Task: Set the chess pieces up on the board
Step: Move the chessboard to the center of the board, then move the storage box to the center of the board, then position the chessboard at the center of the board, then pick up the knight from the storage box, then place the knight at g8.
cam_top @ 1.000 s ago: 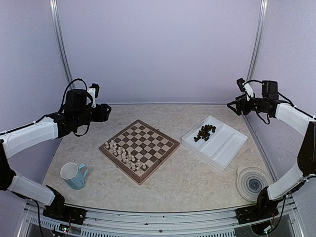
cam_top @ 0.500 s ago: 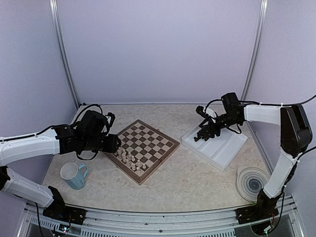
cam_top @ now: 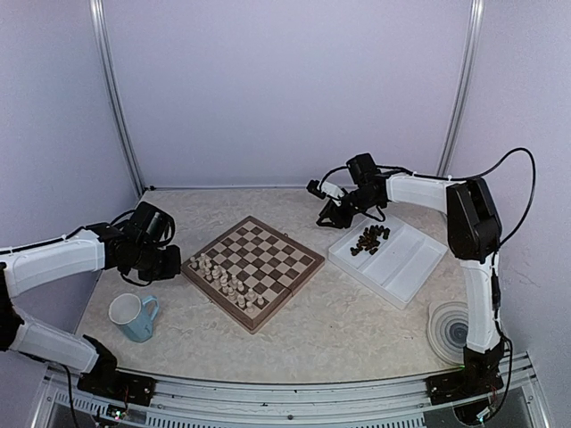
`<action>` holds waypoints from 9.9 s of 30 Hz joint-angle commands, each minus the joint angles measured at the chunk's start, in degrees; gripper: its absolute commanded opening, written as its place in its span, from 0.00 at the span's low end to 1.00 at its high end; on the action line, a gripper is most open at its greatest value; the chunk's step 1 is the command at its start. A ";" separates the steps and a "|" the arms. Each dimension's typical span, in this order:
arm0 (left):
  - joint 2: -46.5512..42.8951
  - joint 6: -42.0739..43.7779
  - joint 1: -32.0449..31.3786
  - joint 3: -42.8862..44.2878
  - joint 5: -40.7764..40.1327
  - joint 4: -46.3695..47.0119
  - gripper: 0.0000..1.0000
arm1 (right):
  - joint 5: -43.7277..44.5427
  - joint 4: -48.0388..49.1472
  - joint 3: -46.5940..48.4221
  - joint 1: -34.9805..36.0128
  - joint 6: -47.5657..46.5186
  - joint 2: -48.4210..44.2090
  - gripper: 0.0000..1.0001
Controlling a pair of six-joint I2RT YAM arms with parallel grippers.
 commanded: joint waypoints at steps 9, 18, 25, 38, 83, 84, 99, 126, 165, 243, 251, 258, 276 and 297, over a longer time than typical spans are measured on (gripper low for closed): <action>11.11 5.34 13.83 5.22 4.89 9.69 0.15 | 9.08 -6.71 15.12 4.58 3.20 13.63 0.29; 19.34 8.09 21.00 18.77 7.44 15.14 0.41 | 11.72 -8.68 13.24 7.80 0.53 15.35 0.27; 28.97 7.60 21.30 30.44 14.45 19.24 0.41 | 15.27 -6.13 1.31 13.36 -2.80 9.61 0.24; 56.92 13.34 16.05 58.70 19.49 7.36 0.38 | 15.38 -1.67 -15.01 20.96 -1.10 -1.86 0.23; 48.78 20.51 6.08 52.30 22.68 7.38 0.45 | 11.82 -13.39 -25.50 6.63 -3.60 -14.87 0.32; 48.95 20.45 6.00 52.66 22.82 7.35 0.45 | 11.58 -13.30 -26.35 7.06 -4.33 -15.60 0.32; 52.10 20.75 5.59 54.70 24.48 5.44 0.46 | 11.58 -17.08 -38.36 16.37 -15.34 -22.14 0.25; 56.75 22.93 5.84 50.81 24.01 -2.23 0.39 | -11.45 -29.31 -25.02 8.54 -17.16 -31.23 0.52; 25.82 29.19 -9.19 30.91 16.37 19.52 0.49 | 6.72 -4.15 -23.46 -3.90 -3.06 -14.36 0.39; 22.66 23.08 -4.39 31.10 13.26 18.70 0.51 | 4.61 -17.50 -12.61 35.09 -6.22 -9.75 0.03; 22.47 23.34 -4.39 31.17 12.94 18.50 0.51 | 4.51 -17.76 -10.78 35.12 -5.67 -7.77 0.04; 22.80 23.46 -4.39 31.27 13.16 18.26 0.51 | 5.49 -17.37 -11.45 35.36 -5.58 -7.52 0.17; 23.66 23.63 -4.47 31.82 14.17 17.44 0.51 | 4.43 -18.02 -10.71 36.26 -5.45 -6.14 0.11; 24.21 23.63 -4.56 32.00 14.62 17.07 0.51 | 6.88 -18.06 -10.80 36.35 -5.29 -7.37 0.28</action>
